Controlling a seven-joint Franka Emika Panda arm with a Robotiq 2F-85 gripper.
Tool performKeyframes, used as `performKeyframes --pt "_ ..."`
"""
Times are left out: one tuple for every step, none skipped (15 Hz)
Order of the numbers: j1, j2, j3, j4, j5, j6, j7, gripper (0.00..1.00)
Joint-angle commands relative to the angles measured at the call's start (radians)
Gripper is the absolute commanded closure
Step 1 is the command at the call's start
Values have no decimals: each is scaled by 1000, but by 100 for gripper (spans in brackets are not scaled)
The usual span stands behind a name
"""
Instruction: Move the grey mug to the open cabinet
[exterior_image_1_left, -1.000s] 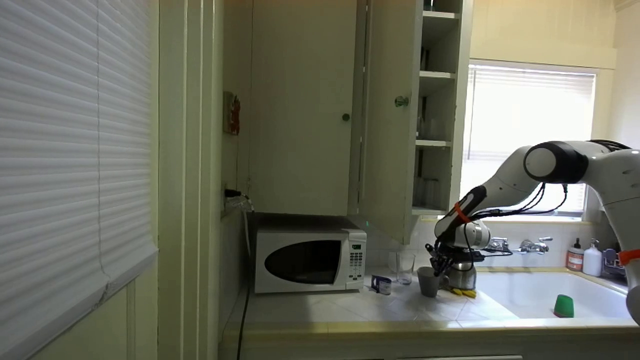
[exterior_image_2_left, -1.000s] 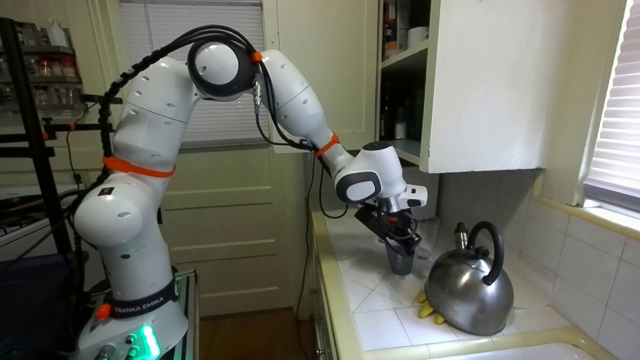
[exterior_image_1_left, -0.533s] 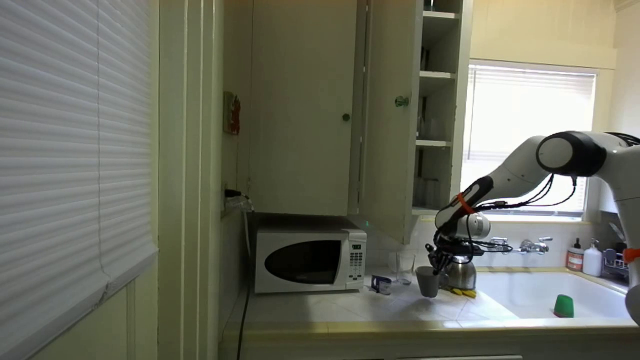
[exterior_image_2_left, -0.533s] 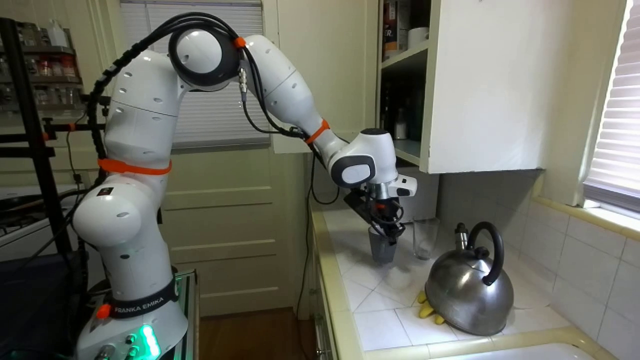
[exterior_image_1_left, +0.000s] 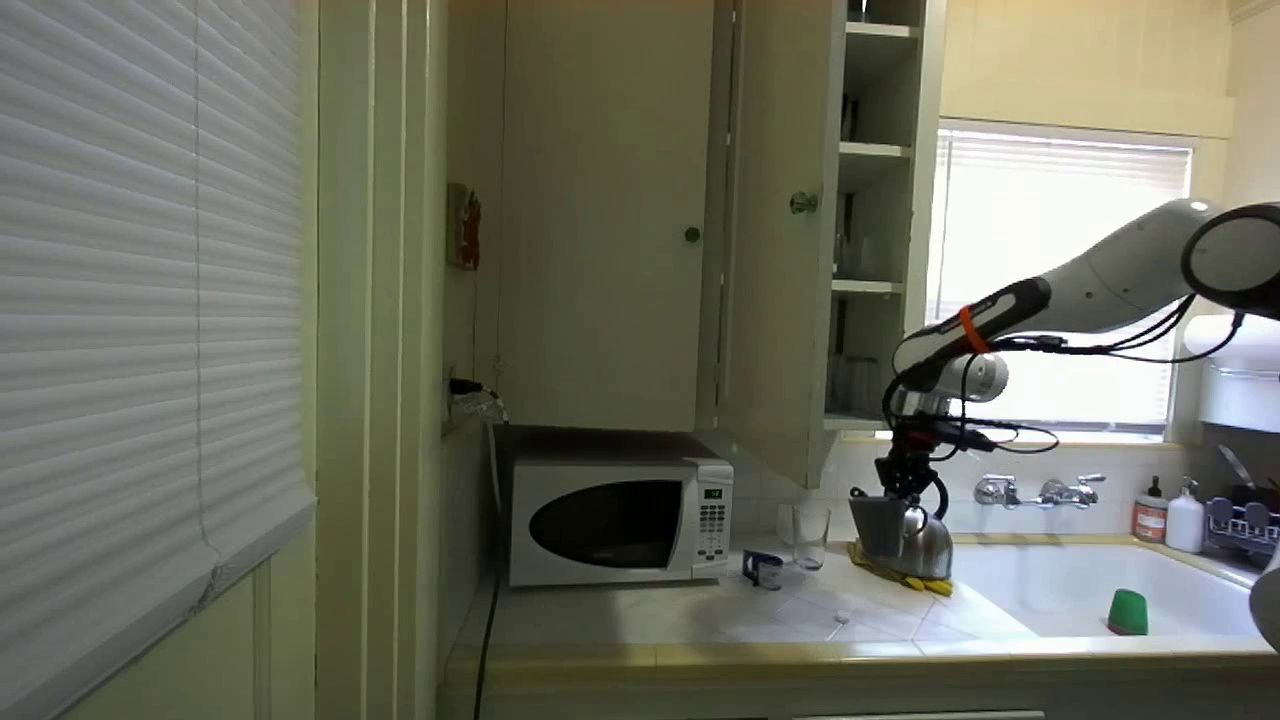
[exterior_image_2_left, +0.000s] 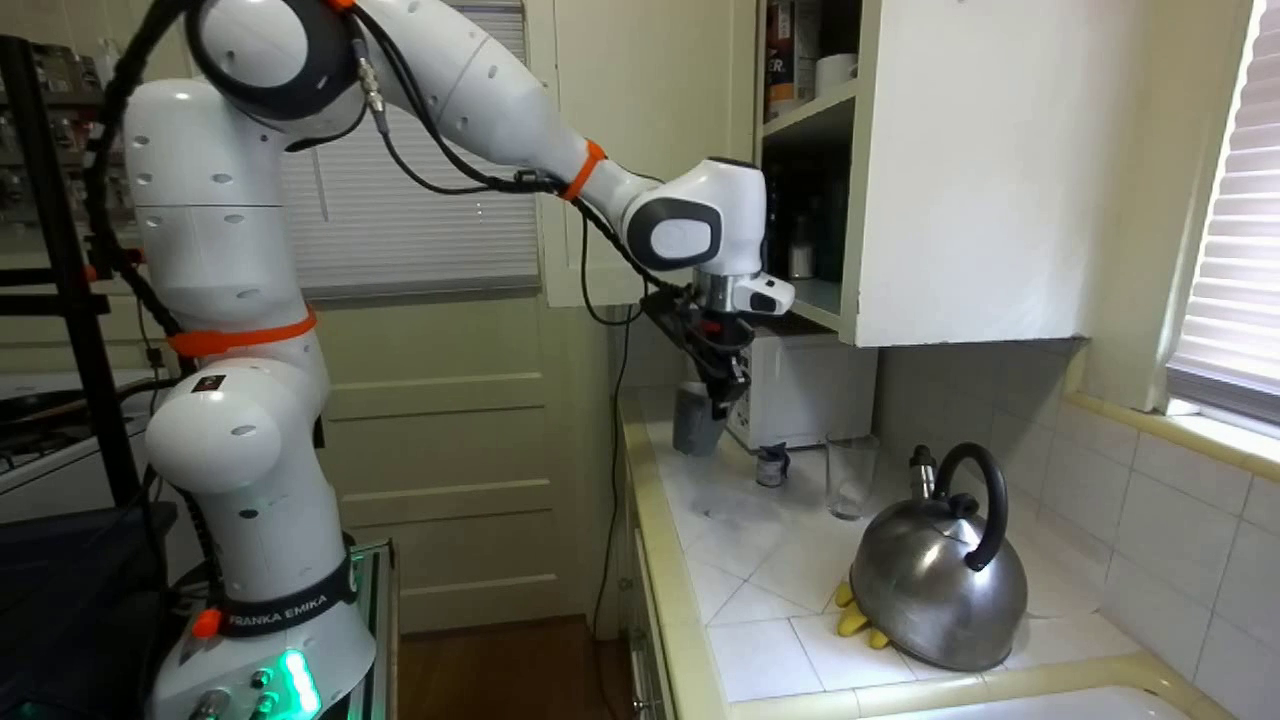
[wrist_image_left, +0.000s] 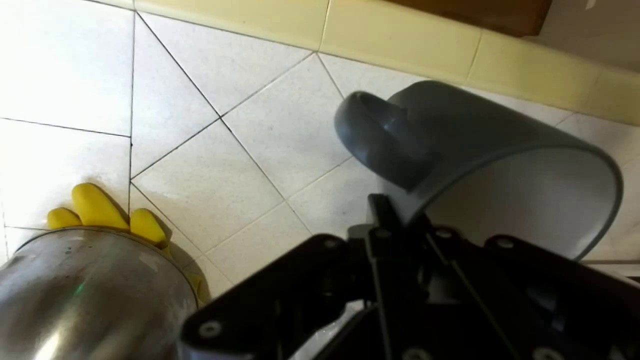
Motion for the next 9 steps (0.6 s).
performKeyframes --pt "18 -191 -4 -16 -39 -169 36 98" --pt "23 -219 -1 -2 -50 -201 36 98" --pt "30 -247 5 10 -55 -207 43 98" --pt "33 -264 11 29 -62 -195 57 98" --pt "37 -266 15 55 -54 -181 79 98" --pt "42 -255 17 90 -33 -177 108 98" --pt "47 -248 21 112 -20 -160 140 98" --pt "55 -245 29 137 -9 -147 175 98" --pt "59 -243 40 158 -4 -127 218 98"
